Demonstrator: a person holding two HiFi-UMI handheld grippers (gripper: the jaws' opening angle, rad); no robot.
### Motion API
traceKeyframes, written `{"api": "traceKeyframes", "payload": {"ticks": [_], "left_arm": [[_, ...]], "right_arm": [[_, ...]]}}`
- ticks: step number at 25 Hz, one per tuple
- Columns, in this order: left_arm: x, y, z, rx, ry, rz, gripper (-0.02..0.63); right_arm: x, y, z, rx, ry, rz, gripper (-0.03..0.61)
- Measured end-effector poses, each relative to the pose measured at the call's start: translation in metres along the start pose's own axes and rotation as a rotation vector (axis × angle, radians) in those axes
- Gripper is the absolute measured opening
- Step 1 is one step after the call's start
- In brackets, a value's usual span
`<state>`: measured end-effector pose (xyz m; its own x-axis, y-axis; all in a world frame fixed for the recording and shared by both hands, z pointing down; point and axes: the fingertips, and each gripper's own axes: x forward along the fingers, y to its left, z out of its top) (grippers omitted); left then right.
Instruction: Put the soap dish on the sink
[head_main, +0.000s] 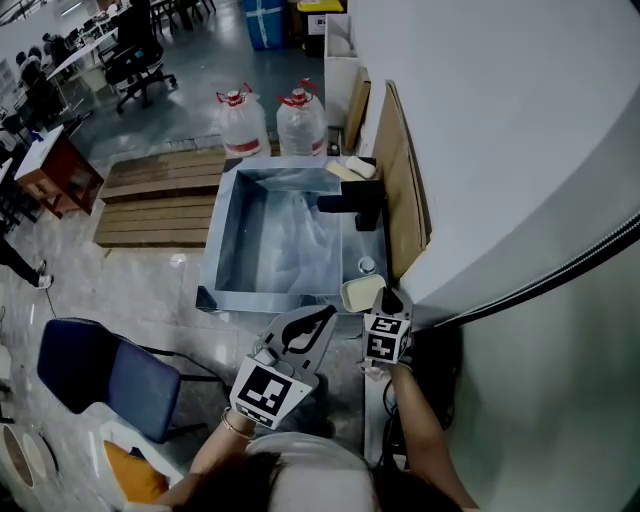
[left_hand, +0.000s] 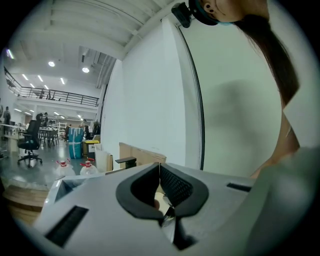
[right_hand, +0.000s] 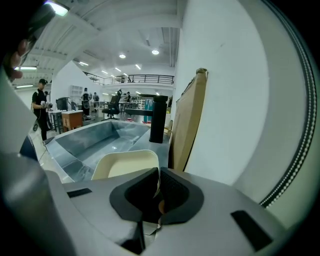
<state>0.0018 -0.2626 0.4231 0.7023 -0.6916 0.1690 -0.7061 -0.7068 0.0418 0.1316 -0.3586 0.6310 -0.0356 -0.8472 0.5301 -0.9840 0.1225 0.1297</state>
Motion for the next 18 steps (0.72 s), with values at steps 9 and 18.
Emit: {"api": "traceKeyframes", "payload": {"ticks": [9,18], "left_arm": [[0.001,0.005,-0.006,-0.011,0.009,0.007,0.009],[-0.001,0.009,-0.006,-0.020,0.011,0.016,0.009]], "right_arm": [[0.015,0.000,-0.011,0.026,0.042,-0.009,0.037],[0.020,0.001,-0.013,0.042,0.062,-0.012,0.038]]}}
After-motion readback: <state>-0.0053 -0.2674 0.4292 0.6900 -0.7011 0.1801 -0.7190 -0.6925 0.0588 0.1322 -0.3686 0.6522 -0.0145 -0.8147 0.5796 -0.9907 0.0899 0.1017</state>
